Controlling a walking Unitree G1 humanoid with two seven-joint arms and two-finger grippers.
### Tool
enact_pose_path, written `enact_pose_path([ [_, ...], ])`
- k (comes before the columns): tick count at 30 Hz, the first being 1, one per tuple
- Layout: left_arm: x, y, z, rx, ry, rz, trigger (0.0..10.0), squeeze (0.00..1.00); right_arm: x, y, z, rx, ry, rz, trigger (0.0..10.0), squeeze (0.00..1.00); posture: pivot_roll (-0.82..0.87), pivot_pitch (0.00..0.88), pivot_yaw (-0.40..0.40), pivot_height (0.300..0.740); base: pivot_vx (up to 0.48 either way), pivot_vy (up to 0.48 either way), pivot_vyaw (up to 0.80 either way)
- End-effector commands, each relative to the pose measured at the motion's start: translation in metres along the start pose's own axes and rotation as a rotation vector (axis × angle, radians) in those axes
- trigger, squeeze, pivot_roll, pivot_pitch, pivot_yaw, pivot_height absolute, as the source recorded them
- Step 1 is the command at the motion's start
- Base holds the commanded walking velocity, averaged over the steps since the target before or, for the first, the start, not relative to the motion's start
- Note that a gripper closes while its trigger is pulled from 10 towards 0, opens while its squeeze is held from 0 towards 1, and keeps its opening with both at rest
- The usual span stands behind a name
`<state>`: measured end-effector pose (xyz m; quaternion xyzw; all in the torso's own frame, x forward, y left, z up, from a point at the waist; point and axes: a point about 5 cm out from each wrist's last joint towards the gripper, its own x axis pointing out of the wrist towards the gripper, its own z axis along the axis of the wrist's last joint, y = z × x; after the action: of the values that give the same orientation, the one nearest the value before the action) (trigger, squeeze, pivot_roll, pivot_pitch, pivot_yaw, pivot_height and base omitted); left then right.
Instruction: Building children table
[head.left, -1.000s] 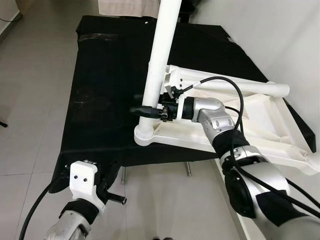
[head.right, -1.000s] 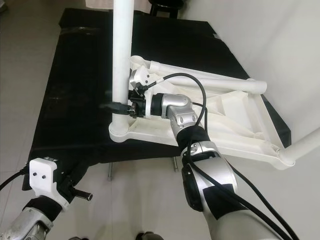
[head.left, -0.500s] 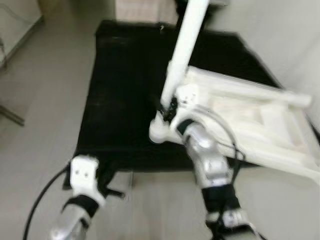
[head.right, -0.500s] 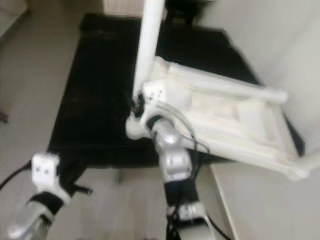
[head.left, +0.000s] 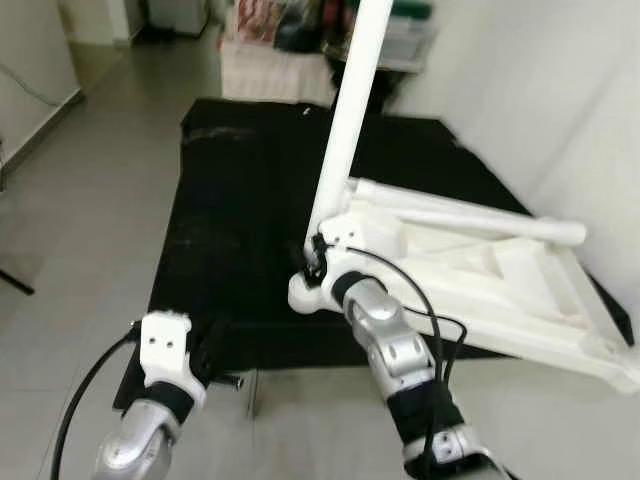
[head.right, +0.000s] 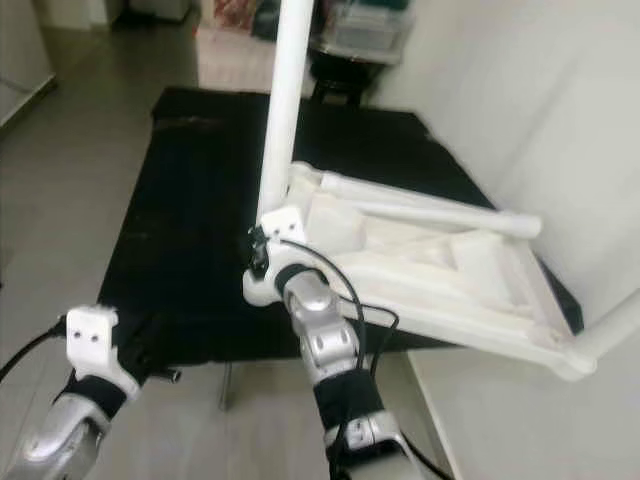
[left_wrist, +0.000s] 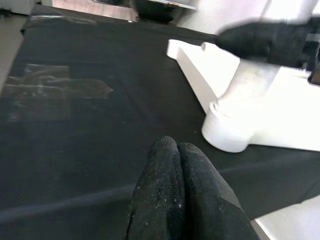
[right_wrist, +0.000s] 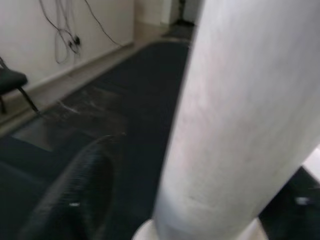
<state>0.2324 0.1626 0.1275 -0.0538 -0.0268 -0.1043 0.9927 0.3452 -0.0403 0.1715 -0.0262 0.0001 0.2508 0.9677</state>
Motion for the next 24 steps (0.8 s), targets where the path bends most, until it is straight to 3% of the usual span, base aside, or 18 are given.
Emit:
enact_pose_path([
  [1, 0.002, 0.0, -0.003, 0.001, 0.004, -0.005, 10.0, 0.0, 0.007, 0.029, 0.016, 0.106, -0.089, 0.128, 10.0, 1.0, -0.12, 0.0, -0.164, 0.74, 0.0, 0.0, 0.0],
  [5, 0.004, 0.0, -0.003, 0.002, -0.001, -0.008, 10.0, 0.0, 0.007, 0.025, 0.022, 0.091, -0.141, 0.245, 10.0, 1.0, -0.13, 0.0, -0.163, 0.74, 0.0, 0.0, 0.0],
  [6, 0.004, -0.001, -0.003, 0.001, -0.002, -0.011, 10.0, 0.0, 0.007, 0.026, 0.023, 0.046, -0.141, 0.352, 10.0, 0.96, -0.13, 0.0, -0.161, 0.74, 0.0, 0.0, 0.0],
  [7, 0.004, -0.001, -0.003, 0.001, -0.002, -0.011, 10.0, 0.0, 0.007, 0.026, 0.023, 0.046, -0.141, 0.352, 10.0, 0.96, -0.13, 0.0, -0.161, 0.74, 0.0, 0.0, 0.0],
  [8, 0.004, -0.001, -0.003, 0.001, -0.005, -0.012, 10.0, 0.0, 0.007, 0.026, 0.023, 0.015, -0.136, 0.426, 10.0, 0.96, -0.13, 0.0, -0.161, 0.74, 0.0, 0.0, 0.0],
  [9, 0.003, -0.003, -0.002, 0.001, -0.008, -0.015, 10.0, 0.0, 0.01, 0.025, 0.026, -0.03, -0.115, 0.56, 10.0, 0.0, -0.11, 0.011, -0.171, 0.74, 0.0, 0.0, 0.0],
  [10, 0.003, -0.003, -0.002, 0.001, -0.008, -0.015, 10.0, 0.0, 0.01, 0.025, 0.026, -0.03, -0.115, 0.56, 10.0, 0.0, -0.11, 0.011, -0.171, 0.74, 0.0, 0.0, 0.0],
  [13, -0.001, -0.007, -0.001, 0.0, -0.015, -0.018, 10.0, 0.0, 0.014, 0.018, 0.035, -0.098, -0.075, 0.77, 10.0, 0.0, -0.1, 0.031, -0.179, 0.74, 0.0, 0.0, 0.0],
  [14, -0.001, -0.007, -0.001, 0.0, -0.015, -0.018, 10.0, 0.0, 0.014, 0.018, 0.035, -0.098, -0.075, 0.77, 10.0, 0.0, -0.1, 0.031, -0.179, 0.74, 0.0, 0.0, 0.0],
  [15, -0.006, -0.011, 0.001, 0.002, -0.016, -0.017, 10.0, 0.0, 0.014, 0.018, 0.039, -0.118, -0.067, 0.884, 10.0, 0.0, -0.09, 0.066, -0.185, 0.74, 0.0, 0.0, 0.0],
  [24, -0.024, -0.022, 0.005, -0.017, -0.001, -0.026, 10.0, 0.0, 0.015, 0.019, 0.045, -0.119, -0.026, 1.102, 10.0, 0.0, -0.05, 0.144, -0.194, 0.74, 0.0, 0.0, 0.0],
])
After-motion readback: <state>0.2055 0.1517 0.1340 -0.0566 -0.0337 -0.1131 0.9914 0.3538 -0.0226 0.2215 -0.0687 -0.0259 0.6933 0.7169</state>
